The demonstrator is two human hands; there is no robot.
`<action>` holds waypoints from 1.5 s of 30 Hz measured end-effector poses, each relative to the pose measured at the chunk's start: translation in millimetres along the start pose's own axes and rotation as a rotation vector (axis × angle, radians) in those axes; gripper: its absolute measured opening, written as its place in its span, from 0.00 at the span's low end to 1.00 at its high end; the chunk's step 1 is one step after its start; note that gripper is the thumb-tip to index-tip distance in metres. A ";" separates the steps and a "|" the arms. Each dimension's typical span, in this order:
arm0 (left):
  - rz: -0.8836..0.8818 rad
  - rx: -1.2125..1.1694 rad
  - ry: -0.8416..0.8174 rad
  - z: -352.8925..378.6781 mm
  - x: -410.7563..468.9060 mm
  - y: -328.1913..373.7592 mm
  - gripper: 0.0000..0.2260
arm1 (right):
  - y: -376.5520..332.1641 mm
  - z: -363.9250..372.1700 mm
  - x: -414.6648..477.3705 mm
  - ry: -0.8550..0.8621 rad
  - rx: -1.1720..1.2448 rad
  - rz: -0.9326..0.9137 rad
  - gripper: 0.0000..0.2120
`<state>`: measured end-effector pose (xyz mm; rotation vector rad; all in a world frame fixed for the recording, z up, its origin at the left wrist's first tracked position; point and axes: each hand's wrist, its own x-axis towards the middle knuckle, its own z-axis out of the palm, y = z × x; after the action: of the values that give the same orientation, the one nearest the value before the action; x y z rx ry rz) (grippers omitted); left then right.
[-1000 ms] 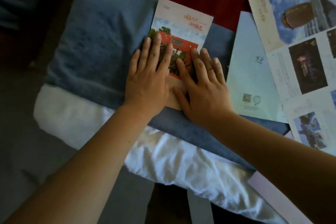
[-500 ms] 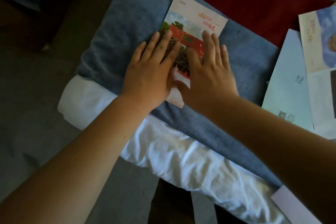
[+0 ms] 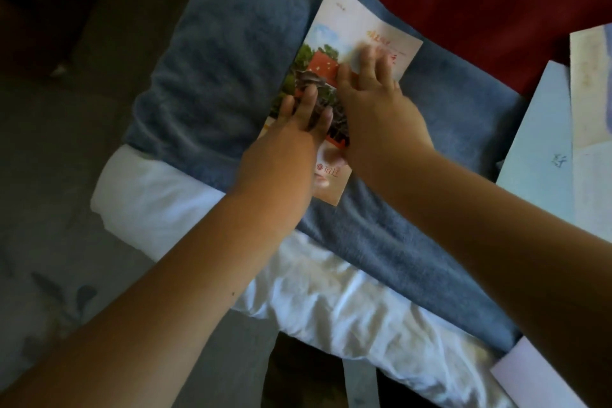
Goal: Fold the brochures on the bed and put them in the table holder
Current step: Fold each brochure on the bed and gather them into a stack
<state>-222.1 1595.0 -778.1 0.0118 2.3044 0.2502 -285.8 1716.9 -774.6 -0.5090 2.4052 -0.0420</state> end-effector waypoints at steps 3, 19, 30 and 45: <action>-0.039 0.050 -0.051 1.0 10.2 5.5 0.43 | 3.9 10.6 6.5 0.014 0.023 0.000 0.54; -0.133 0.091 -0.036 -9.0 10.9 20.2 0.36 | 13.5 4.6 7.9 -0.031 0.035 -0.084 0.56; 0.074 -0.181 0.526 18.9 -20.0 121.4 0.27 | 144.3 22.5 -75.4 0.360 -0.081 -0.006 0.36; 0.309 0.174 0.480 67.5 10.4 301.1 0.31 | 305.0 112.8 -214.7 0.323 0.100 0.154 0.36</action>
<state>-201.1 1903.1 -774.9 0.4420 2.7929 0.2247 -171.6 2089.4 -779.7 -0.2856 2.7336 -0.1885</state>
